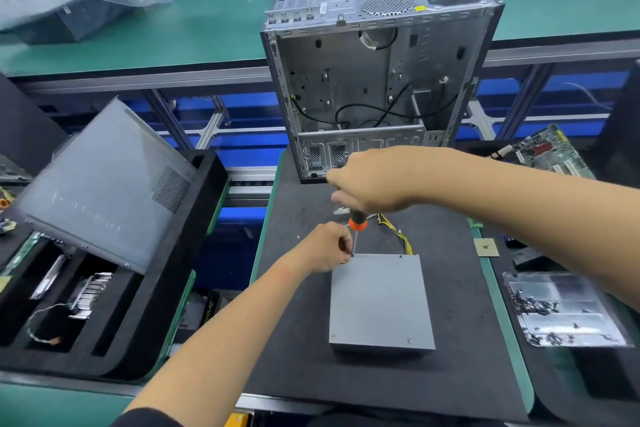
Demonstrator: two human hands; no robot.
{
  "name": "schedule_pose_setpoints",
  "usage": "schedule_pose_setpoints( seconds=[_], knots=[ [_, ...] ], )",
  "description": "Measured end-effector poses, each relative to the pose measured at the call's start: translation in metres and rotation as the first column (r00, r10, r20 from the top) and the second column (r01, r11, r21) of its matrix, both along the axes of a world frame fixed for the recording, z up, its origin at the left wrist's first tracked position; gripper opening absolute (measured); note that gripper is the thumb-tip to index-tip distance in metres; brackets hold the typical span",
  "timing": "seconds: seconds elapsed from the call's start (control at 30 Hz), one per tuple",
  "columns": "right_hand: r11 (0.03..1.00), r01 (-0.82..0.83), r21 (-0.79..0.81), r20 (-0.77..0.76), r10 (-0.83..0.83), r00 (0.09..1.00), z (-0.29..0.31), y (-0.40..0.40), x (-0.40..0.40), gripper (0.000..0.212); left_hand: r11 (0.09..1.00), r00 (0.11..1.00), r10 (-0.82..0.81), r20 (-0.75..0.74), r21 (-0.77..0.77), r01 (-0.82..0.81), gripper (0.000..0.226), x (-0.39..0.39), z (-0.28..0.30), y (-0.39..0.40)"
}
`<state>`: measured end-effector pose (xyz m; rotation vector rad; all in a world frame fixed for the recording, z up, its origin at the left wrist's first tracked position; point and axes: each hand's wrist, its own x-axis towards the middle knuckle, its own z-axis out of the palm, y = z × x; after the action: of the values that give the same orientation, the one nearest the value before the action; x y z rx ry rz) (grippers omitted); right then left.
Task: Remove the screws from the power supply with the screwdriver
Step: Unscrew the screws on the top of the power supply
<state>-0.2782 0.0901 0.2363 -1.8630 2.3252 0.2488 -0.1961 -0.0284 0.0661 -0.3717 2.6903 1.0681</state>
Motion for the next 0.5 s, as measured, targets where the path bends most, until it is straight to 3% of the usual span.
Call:
schedule_pose_setpoints(
  seconds=[0.07,0.17,0.23,0.37,0.43,0.5],
  knots=[
    [0.995,-0.098,-0.005,0.150,0.098,0.984,0.002,0.000,0.000,0.015,1.000,1.000,-0.017,-0.023,-0.003,0.017,0.015,0.001,0.000,0.000],
    [0.988,-0.157,-0.005,0.315,0.150,0.937,0.012,0.001,-0.001,0.026,0.999,0.997,-0.035,-0.074,0.004,0.035,0.012,0.004,0.001,0.001],
    [0.989,-0.149,-0.010,0.345,0.143,0.928,0.013,0.000,0.000,0.029,1.000,0.996,-0.029,-0.083,0.008,0.030,0.015,0.006,0.000,0.002],
    [0.998,-0.056,-0.007,0.189,0.056,0.980,0.008,-0.002,0.005,0.015,1.000,0.998,-0.002,-0.062,-0.001,0.002,0.019,0.006,0.001,0.003],
    [1.000,0.024,0.003,0.032,-0.024,0.999,0.006,-0.002,0.006,0.026,1.000,0.998,0.014,-0.060,-0.017,-0.015,0.028,0.007,0.001,0.004],
    [1.000,0.018,0.007,0.006,-0.018,1.000,0.002,-0.002,0.004,0.027,0.999,0.998,0.015,-0.065,-0.036,-0.018,0.028,0.008,0.001,0.006]
  ],
)
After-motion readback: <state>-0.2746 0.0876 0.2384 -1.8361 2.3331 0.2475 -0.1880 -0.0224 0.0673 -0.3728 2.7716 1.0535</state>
